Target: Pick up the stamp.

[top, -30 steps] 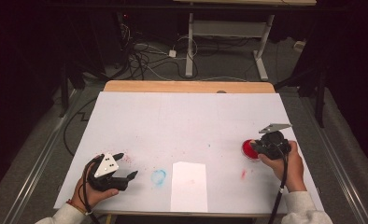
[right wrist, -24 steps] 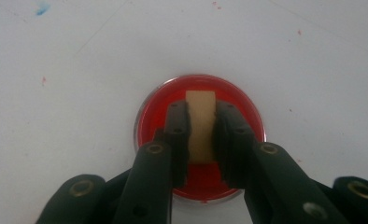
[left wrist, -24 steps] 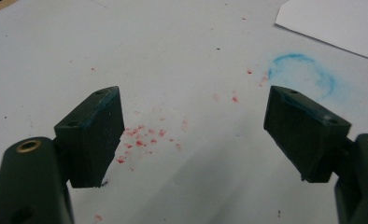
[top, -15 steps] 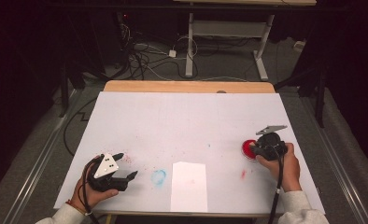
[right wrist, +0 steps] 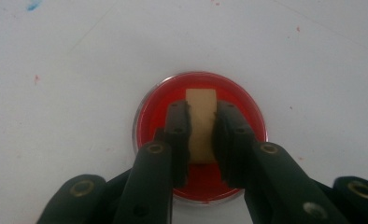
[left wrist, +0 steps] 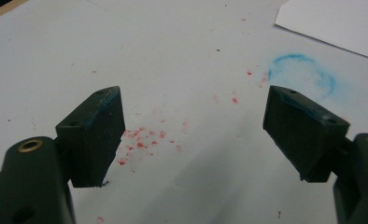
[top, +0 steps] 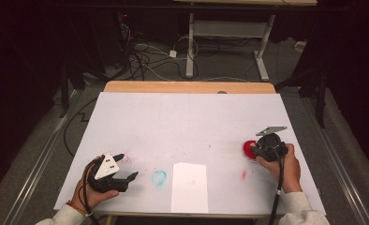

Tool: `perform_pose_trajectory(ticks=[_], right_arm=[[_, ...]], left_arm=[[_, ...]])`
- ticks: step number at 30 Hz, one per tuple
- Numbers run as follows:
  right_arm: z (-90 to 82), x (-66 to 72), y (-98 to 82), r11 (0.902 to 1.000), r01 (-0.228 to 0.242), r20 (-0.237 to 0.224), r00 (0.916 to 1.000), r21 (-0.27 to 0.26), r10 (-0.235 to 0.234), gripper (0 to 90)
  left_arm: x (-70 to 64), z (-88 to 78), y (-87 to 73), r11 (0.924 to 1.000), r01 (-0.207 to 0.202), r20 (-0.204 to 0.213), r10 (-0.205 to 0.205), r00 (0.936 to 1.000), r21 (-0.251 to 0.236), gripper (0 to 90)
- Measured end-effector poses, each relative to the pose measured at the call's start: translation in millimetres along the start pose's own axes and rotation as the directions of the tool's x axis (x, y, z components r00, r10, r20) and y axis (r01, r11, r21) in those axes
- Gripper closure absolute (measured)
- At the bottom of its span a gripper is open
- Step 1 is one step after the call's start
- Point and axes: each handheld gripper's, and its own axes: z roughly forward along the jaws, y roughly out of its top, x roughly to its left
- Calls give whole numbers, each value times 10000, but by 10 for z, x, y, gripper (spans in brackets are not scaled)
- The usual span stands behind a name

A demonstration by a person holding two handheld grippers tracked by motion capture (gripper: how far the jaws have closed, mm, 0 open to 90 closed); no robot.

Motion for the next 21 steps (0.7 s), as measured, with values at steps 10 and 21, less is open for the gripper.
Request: perform_pose_trajectory(ticks=[10, 21], right_arm=[[-2, 6, -4, 9999, 100, 47, 9999, -74, -100, 765], [-558, 14, 167, 9853, 93, 92, 9999, -1708, -78, 764]], left_arm=[[1, 6, 6, 10000, -3, -36, 4, 10000, 42, 206], [20, 5, -9, 10000, 53, -46, -53, 10000, 74, 206]])
